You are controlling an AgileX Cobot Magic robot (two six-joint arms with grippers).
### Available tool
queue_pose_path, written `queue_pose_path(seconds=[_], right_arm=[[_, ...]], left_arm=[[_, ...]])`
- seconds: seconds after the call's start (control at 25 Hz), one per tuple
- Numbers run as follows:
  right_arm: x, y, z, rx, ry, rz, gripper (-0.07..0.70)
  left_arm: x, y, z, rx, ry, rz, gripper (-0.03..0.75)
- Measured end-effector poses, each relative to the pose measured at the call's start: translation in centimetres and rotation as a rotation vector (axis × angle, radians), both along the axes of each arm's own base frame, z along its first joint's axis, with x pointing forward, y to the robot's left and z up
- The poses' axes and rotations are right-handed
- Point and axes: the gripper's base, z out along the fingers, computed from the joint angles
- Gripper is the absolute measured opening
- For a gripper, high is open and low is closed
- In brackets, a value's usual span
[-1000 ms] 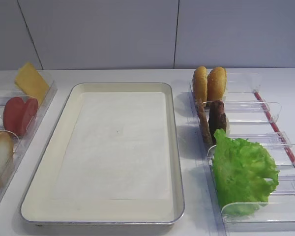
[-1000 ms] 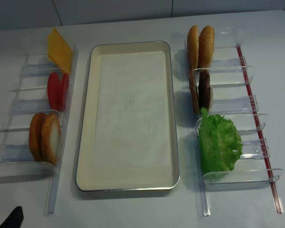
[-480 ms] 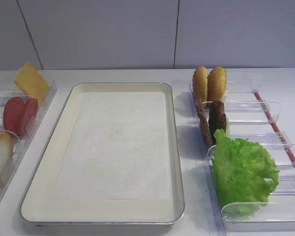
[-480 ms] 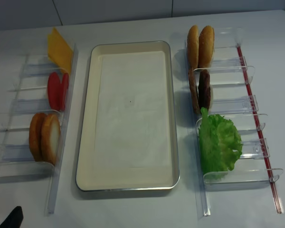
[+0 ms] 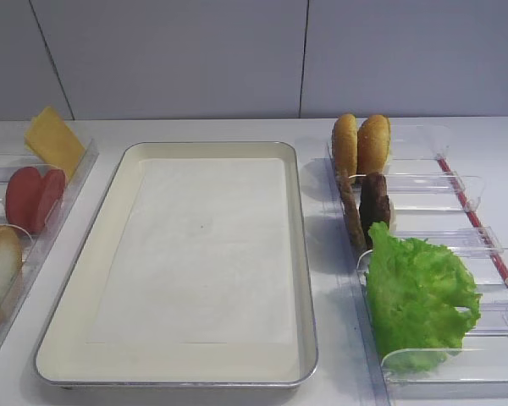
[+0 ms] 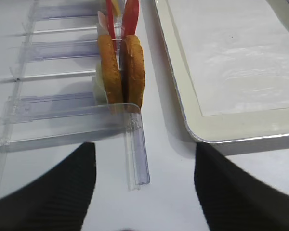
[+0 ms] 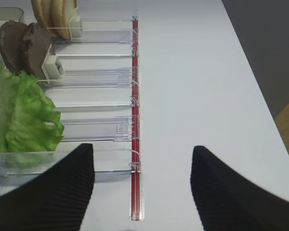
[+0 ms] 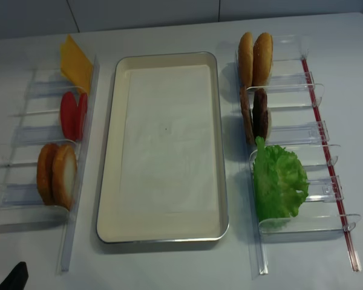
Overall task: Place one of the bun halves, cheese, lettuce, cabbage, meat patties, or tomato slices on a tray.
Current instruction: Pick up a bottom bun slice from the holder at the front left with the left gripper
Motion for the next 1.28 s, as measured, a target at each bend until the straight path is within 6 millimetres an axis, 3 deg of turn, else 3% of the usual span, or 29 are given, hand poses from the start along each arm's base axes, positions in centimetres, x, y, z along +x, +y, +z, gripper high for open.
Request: queue_pose_path(seconds=[0.36,0.48,0.92,1.12,1.28], right_arm=[[0.0,0.3,0.0,-0.013,-0.002,0.049,0.459],[0.0,0.4,0.0,-0.02,-0.005,0.064,0.459],[0.0,0.4,0.0,-0.024,-0.005,0.069,0.459],[0.0,0.4,0.0,-0.024,-0.005,0.069,0.458],[0.0,0.4,0.0,-0.024,-0.005,0.069,0.459]], left_arm=[[0.2,-0.3,0.4,-0.013,-0.037,-0.034,0.415],[1.3,-0.7,1.2,-0.049,-0.037,-0.063,0.414],[11.0,-0.9,5.5,-0.043,0.199,-0.138,0.414],[15.9,-1.3,5.4,-0.102,0.336,-0.168,0.414],[18.1,-1.4,4.4,-0.107,0.411,-0.176,0.414]])
